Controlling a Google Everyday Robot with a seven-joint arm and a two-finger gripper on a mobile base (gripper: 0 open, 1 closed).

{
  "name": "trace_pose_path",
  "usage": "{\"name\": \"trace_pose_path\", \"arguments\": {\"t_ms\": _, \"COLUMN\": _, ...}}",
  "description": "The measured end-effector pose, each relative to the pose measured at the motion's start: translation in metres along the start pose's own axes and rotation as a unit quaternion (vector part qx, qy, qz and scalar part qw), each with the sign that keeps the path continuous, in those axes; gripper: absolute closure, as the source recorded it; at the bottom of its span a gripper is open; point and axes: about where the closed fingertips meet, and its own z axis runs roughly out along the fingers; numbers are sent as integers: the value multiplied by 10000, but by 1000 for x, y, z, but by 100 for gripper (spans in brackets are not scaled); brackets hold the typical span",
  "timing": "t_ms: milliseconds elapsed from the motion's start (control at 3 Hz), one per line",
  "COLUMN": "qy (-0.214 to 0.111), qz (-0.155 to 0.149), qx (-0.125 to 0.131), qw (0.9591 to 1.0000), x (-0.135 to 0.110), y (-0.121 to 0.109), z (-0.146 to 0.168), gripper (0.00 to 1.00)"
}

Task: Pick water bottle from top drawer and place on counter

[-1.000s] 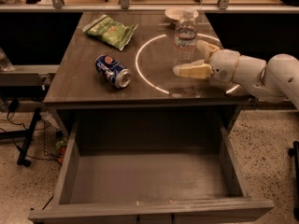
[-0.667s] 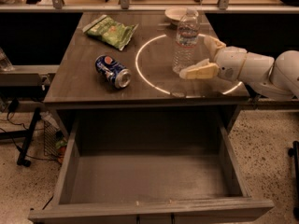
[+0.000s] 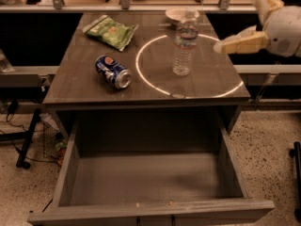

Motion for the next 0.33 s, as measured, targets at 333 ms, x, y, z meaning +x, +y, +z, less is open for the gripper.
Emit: {"name": "trace_pose_path", "arguments": {"t_ms": 333, "qy": 34, "qz": -110, "qx": 94, "qw": 9999, "x": -12, "y": -2, "z": -11, "gripper": 0}}
